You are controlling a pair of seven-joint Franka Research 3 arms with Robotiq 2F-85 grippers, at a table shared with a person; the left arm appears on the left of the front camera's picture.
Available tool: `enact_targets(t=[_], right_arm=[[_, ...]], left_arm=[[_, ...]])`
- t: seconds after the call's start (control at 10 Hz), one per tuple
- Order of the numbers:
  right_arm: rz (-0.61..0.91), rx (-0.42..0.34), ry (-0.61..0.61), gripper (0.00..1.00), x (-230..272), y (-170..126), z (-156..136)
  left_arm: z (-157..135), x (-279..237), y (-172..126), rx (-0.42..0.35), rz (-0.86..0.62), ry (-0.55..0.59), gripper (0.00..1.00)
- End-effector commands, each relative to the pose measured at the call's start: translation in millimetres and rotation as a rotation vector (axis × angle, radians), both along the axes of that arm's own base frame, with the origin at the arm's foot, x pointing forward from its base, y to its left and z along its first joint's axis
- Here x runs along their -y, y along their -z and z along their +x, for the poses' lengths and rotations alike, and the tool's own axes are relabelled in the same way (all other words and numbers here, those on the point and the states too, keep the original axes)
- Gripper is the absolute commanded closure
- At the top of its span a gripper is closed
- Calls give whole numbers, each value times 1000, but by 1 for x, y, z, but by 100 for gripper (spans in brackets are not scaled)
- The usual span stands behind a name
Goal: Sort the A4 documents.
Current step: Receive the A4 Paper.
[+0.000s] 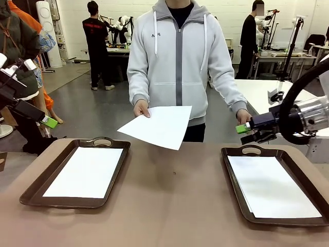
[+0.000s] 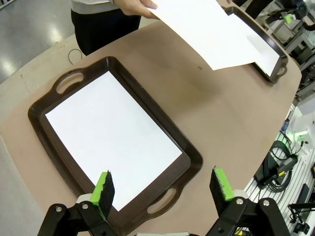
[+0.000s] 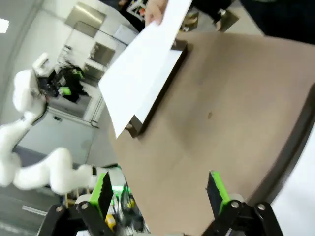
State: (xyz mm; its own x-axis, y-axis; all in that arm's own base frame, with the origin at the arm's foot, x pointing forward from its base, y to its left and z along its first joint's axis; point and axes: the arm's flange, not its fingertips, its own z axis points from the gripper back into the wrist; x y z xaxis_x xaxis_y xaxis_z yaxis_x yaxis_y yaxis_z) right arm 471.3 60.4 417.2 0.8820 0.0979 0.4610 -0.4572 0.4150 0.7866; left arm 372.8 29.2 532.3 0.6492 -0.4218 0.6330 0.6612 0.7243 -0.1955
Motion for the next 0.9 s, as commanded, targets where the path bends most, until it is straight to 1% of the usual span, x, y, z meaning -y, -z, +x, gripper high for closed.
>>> enact_targets(t=[0.0, 0.2, 0.3, 0.4, 0.6, 0.7, 0.8], right_arm=[[97, -84, 84, 0, -11, 9, 20], [179, -178, 132, 0, -20, 30, 39], [201, -217, 140, 0, -26, 39, 44], [214, -240, 142, 0, -34, 47, 48], [240, -283, 144, 0, -54, 55, 54], [252, -317, 157, 0, -61, 59, 58], [296, -374, 158, 0, -68, 64, 62]], left_arm=[[0, 0, 0, 1, 0, 1, 0], [0, 0, 0, 1, 0, 1, 0], [0, 0, 0, 1, 0, 1, 0], [0, 0, 0, 1, 0, 1, 0], [0, 0, 0, 1, 0, 1, 0], [0, 0, 0, 1, 0, 1, 0], [0, 0, 0, 1, 0, 1, 0]])
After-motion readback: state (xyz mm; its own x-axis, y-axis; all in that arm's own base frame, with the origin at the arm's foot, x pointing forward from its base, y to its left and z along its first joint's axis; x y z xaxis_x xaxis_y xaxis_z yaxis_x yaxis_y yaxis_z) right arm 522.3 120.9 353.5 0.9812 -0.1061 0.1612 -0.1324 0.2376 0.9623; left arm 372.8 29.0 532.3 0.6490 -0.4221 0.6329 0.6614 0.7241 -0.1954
